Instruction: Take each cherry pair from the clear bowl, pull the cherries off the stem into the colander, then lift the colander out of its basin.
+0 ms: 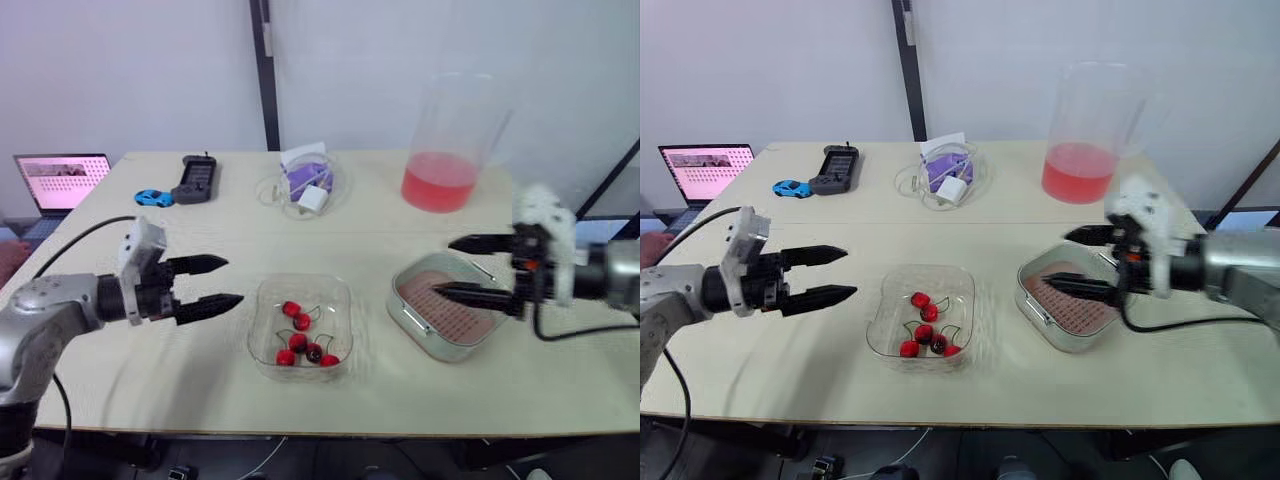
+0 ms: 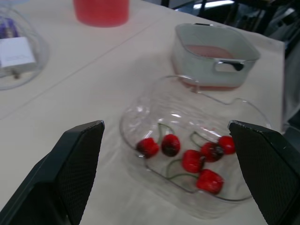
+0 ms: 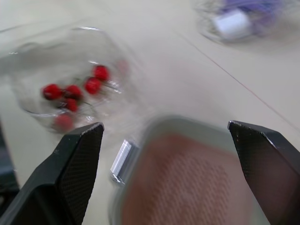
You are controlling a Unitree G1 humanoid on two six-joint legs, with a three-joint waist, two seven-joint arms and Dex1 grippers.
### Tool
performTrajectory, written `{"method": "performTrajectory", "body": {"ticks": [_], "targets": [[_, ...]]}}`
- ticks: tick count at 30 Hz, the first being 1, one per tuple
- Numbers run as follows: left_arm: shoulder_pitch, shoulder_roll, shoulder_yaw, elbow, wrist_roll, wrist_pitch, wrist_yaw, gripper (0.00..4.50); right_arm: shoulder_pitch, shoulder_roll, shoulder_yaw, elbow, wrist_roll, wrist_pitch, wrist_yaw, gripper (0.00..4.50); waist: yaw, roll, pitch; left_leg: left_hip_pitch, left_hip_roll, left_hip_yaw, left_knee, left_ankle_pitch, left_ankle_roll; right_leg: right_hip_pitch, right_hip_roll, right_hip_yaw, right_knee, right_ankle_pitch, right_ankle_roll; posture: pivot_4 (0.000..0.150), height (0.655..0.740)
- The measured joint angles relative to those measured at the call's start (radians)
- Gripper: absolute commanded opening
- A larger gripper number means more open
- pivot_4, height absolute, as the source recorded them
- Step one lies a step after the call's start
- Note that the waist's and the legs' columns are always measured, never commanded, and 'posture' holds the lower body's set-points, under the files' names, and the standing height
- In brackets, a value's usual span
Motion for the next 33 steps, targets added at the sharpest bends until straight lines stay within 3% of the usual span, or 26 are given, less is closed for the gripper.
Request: {"method": "performTrajectory", "body": {"ticks": [3, 5, 6, 10, 15, 18, 22, 33], "targets": [[0.041, -0.002, 0.019, -0.037, -0.020, 0.006, 0.003, 4.47, -0.115, 0.033, 0.114, -0.017, 0.011, 0.049, -0.018, 4.50, 0.010, -0.002, 0.001, -0.002, 0.000, -0.002, 0.001, 0.000, 0.000, 0.000, -0.001, -0.002, 0.000, 0.000, 0.000, 0.150, 0.7332], [0.123, -0.011, 0.057, -0.064, -0.018, -0.023, 0.000, 4.47, -0.391, 0.172, 0.353, 0.035, -0.040, 0.151, -0.030, 4.50, -0.004, 0.000, 0.002, -0.004, 0.000, 0.003, 0.002, 0.000, 0.000, -0.005, -0.001, 0.002, 0.000, 0.001, 0.000, 0.150, 0.7332], [0.132, -0.014, 0.054, -0.077, -0.016, -0.040, -0.002, 4.47, -0.456, 0.210, 0.419, 0.040, -0.055, 0.170, -0.030, 4.50, -0.004, -0.001, 0.002, -0.004, 0.000, 0.001, 0.001, 0.000, 0.000, -0.005, 0.000, 0.001, 0.001, 0.001, -0.001, 0.150, 0.7332], [0.181, -0.018, 0.067, -0.075, 0.006, -0.092, -0.003, 4.47, -0.599, 0.364, 0.631, 0.118, -0.153, 0.236, -0.060, 4.50, 0.001, -0.002, 0.002, -0.013, 0.001, -0.002, 0.002, 0.000, -0.001, -0.014, 0.001, -0.003, 0.002, 0.000, -0.002, 0.150, 0.7332], [0.202, -0.019, 0.075, -0.076, 0.007, -0.122, -0.005, 4.47, -0.638, 0.558, 0.770, 0.211, -0.252, 0.339, -0.169, 4.50, 0.001, -0.002, 0.002, -0.015, 0.000, -0.002, 0.003, 0.001, -0.001, -0.015, -0.001, -0.003, 0.003, 0.000, -0.002, 0.150, 0.7332], [0.217, -0.018, 0.081, -0.075, 0.008, -0.138, -0.006, 4.47, -0.638, 0.613, 0.794, 0.246, -0.293, 0.376, -0.215, 4.50, 0.002, -0.002, 0.002, -0.015, 0.000, -0.002, 0.003, 0.001, -0.001, -0.015, -0.001, -0.003, 0.003, 0.000, -0.002, 0.150, 0.7332], [0.231, -0.017, 0.082, -0.069, 0.012, -0.150, -0.014, 4.50, -0.627, 0.683, 0.796, 0.290, -0.340, 0.401, -0.267, 3.20, -0.002, -0.002, 0.002, -0.014, 0.000, -0.002, 0.002, 0.001, -0.001, -0.015, 0.000, -0.003, 0.004, 0.000, -0.002, 0.150, 0.7332], [0.227, -0.004, 0.082, -0.036, 0.020, -0.179, -0.032, 4.50, -0.557, 0.771, 0.850, 0.379, -0.437, 0.382, -0.324, 3.20, -0.004, -0.002, 0.002, -0.014, 0.000, -0.002, 0.002, 0.001, -0.001, -0.015, 0.000, -0.003, 0.004, 0.000, -0.002, 0.150, 0.7332]]}}
